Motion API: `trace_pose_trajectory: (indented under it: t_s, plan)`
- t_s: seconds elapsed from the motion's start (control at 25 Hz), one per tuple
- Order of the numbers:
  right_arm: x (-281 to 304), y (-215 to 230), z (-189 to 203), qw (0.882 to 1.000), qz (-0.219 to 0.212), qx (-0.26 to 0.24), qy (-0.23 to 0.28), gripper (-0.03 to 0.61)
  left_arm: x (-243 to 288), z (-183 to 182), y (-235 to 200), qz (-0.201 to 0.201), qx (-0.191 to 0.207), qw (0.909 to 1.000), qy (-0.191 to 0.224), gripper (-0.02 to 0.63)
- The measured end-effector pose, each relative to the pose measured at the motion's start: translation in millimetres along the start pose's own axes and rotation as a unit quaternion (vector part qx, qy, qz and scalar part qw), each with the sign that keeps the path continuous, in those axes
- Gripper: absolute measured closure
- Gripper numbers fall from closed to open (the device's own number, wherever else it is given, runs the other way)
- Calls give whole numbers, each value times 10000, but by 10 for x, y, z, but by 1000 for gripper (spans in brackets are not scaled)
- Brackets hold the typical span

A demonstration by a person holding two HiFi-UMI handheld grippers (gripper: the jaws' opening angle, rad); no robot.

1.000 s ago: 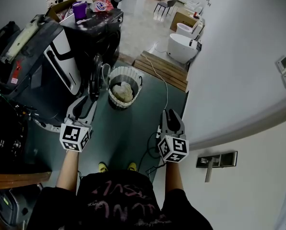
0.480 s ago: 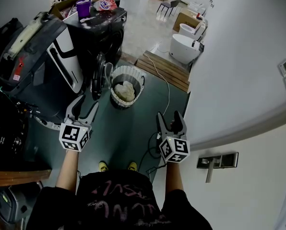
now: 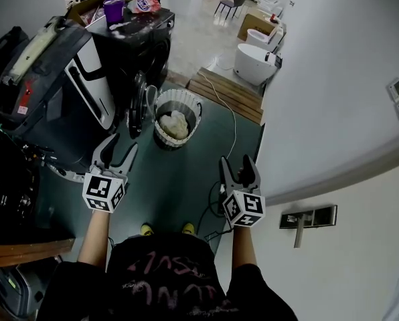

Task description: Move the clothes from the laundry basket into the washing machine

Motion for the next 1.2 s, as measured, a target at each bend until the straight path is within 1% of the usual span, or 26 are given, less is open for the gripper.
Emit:
trace_pose_trajectory:
  t_s: [0.2, 0.36, 0.64, 0.76, 0.92, 1.2]
  plan:
    - [-32, -111, 73, 9999, 171, 0, -12, 256, 31, 47, -98, 273, 55, 9996, 3, 385]
    - [29, -149, 124, 9997, 246, -12, -77, 256, 140, 121, -174, 393, -16, 9992, -74, 385]
    - [392, 104, 112, 9994, 325, 29, -150, 256, 690, 104, -155, 618, 58, 9979, -199, 385]
    - [712, 318, 96, 9994, 298, 68, -174, 256, 1077, 98, -165, 641, 58, 9975, -276, 385]
    - [1245, 798, 98, 9989, 314, 217, -269, 259, 1709, 84, -119, 633, 61, 9971, -415, 385]
    - [2132, 1699, 19, 9980, 228, 423, -420, 262, 2807, -38, -6, 356, -3, 9976, -598, 385]
Point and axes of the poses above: the fingertips, and each gripper's own axes: x forward along the fingers, y to its right, z out of its underside, the point moved 10 cm from there along -x, backward along the fingers, and after that the axes turned 5 degrees about -y, right-handed, at the moved point
